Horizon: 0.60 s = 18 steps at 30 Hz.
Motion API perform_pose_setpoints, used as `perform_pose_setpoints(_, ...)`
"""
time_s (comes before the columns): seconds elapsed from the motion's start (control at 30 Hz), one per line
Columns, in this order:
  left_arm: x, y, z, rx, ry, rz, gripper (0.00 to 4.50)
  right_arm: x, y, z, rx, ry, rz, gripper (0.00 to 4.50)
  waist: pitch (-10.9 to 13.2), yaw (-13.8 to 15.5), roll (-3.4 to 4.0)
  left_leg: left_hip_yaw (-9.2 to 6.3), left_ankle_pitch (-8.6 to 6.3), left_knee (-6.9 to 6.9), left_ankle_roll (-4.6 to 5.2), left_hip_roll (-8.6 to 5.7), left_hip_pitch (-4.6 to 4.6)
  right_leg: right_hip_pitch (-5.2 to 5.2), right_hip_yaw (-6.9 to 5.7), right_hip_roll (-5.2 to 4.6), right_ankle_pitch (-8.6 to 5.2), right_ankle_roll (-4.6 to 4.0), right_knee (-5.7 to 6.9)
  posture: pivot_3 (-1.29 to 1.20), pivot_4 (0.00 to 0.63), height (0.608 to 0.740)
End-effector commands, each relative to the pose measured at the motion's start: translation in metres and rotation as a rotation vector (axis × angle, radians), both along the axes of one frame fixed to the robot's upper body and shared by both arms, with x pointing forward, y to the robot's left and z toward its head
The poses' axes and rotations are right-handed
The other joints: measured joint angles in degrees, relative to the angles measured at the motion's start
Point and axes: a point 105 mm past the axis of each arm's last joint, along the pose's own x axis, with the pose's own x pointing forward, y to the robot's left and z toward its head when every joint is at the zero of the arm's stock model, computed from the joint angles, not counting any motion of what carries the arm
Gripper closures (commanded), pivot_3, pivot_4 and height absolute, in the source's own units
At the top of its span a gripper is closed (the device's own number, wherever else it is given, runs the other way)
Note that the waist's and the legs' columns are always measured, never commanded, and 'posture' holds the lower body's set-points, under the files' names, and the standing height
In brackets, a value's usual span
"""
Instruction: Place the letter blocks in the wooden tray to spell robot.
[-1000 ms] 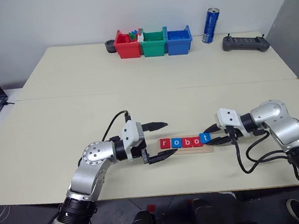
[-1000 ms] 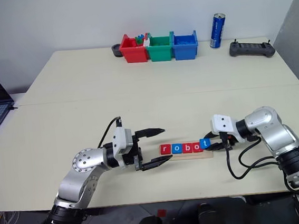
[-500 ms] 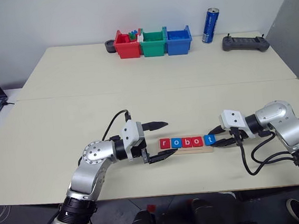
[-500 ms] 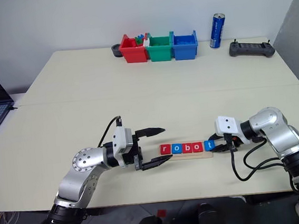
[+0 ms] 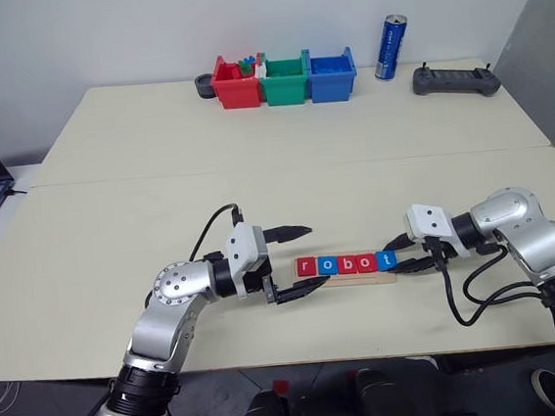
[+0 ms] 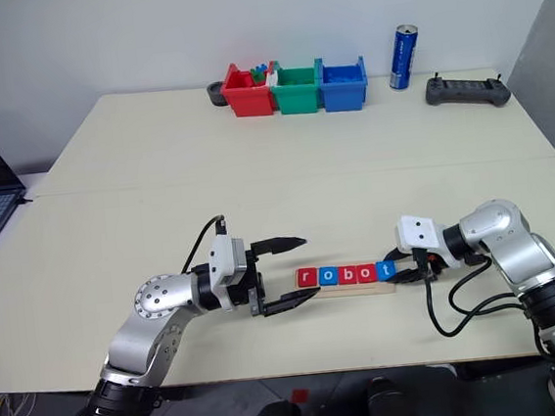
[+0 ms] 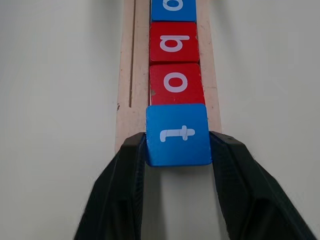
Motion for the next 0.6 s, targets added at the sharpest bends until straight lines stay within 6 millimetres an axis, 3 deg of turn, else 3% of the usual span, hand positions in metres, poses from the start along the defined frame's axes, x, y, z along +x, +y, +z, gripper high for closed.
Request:
perform_pose_setpoints(0.03, -0.001, -0.001, 0.008, -0.013, -0.039, -0.011, 0.00, 0.002, 0.002, 0.009, 0.007, -0.032, 0.012, 1.26, 0.00, 0.00, 0.00, 0.00, 0.00, 0.00, 0.00, 0.00, 0.00, 0.00, 0.00, 0.00, 0.00, 0.00, 0.00, 0.00, 0.150, 0.740)
perform_pose_setpoints(0.17, -0.001, -0.001, 0.008, -0.011, -0.039, -0.011, 0.00, 0.002, 0.003, 0.012, 0.018, -0.031, 0.008, 0.01, 0.00, 0.00, 0.00, 0.00, 0.00, 0.00, 0.00, 0.00, 0.00, 0.00, 0.00, 0.00, 0.00, 0.00, 0.00, 0.00, 0.150, 0.740)
perform_pose_setpoints(0.37, -0.001, -0.001, 0.008, -0.011, -0.038, -0.011, 0.00, 0.003, 0.000, 0.023, 0.055, -0.027, -0.027, 0.01, 0.00, 0.01, 0.00, 0.00, 0.00, 0.00, 0.00, 0.00, 0.00, 0.00, 0.00, 0.00, 0.00, 0.00, 0.00, 0.00, 0.150, 0.740)
perform_pose_setpoints(0.6, -0.001, 0.000, 0.008, -0.009, -0.037, -0.012, 0.00, -0.002, -0.024, 0.034, 0.042, -0.034, -0.091, 0.01, 0.00, 0.18, 0.00, -0.01, 0.00, 0.00, 0.00, -0.01, -0.01, 0.00, -0.01, -0.01, 0.00, 0.00, -0.01, 0.00, 0.150, 0.740)
